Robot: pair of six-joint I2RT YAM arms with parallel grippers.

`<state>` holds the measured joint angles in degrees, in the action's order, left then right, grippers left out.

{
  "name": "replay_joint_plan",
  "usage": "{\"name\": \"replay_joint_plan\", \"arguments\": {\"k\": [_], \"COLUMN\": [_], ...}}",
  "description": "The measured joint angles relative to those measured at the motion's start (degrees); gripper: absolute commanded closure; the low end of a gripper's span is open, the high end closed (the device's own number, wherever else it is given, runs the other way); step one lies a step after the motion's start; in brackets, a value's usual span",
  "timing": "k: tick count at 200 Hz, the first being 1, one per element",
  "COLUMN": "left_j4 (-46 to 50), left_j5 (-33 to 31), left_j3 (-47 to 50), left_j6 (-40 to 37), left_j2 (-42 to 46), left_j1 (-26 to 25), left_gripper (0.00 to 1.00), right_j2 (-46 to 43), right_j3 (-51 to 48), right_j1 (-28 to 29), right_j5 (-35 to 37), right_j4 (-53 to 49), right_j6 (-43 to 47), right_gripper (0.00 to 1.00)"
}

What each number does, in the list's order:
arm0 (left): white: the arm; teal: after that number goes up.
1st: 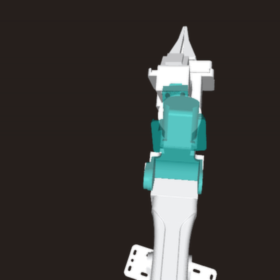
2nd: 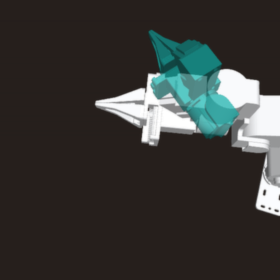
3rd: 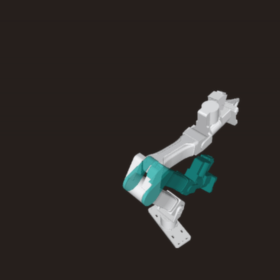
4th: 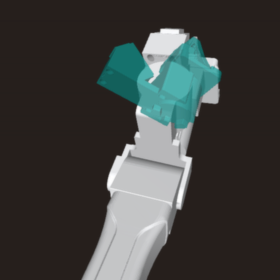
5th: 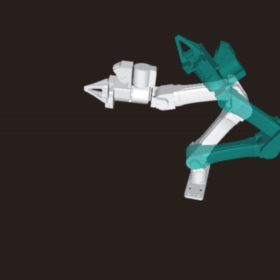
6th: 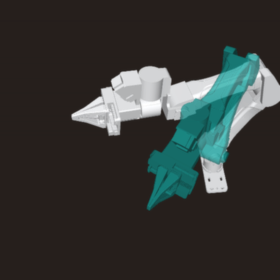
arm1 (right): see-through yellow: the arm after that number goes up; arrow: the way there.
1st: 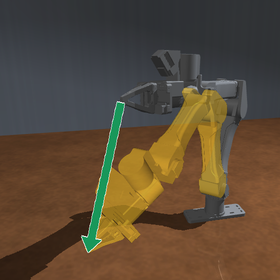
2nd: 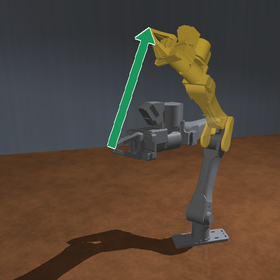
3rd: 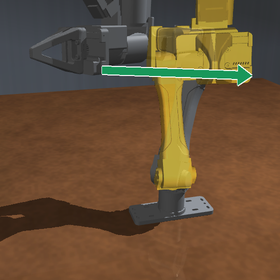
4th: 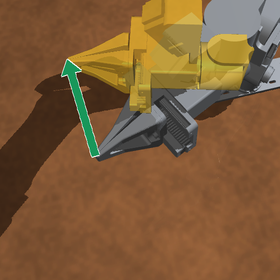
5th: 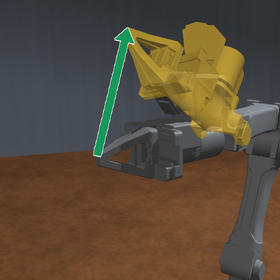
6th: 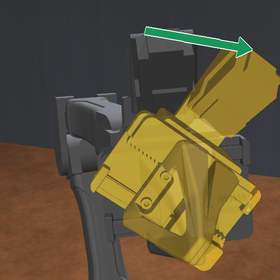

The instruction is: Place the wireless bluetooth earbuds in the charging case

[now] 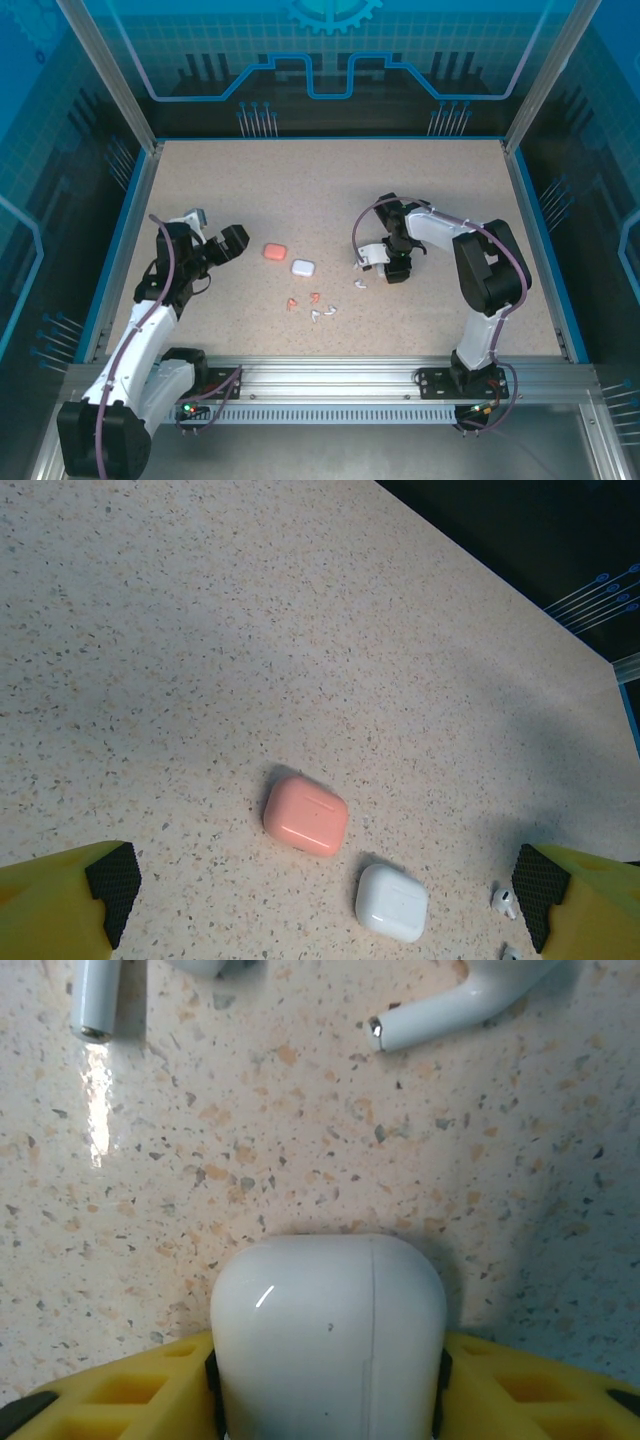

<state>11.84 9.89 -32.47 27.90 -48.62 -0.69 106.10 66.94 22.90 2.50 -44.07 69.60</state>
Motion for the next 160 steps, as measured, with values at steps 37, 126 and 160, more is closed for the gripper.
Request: {"name": "replay_joint_plan", "arguments": {"k": [37,126,160], "left_j4": [0.48,1.2,-2.32], "left_j5": [0.02,3.21,9.35], "left_j3": [-0.42,-0.94,-0.96], "left_j6": [-1.03,-0.79,1.36], "left_j2": [1.25,3.06,1.09], "left_j1": [-0.02,-0.15,-1.42], "left_gripper": [0.01,0.01,0.02], "right_j2": [-0.55,-8.5,-16.85], "right_j3": [-0.26,-1.49,-3.23], "right_j1": [-0.63,-1.38,-1.36], "right_j5": [-0.9,-5.18,-9.9], "right_j4": [0.92,3.93,6.69], "right_j6": [-1.03,-5.81,-11.15], "right_gripper": [0.52,0.54,0.54]}}
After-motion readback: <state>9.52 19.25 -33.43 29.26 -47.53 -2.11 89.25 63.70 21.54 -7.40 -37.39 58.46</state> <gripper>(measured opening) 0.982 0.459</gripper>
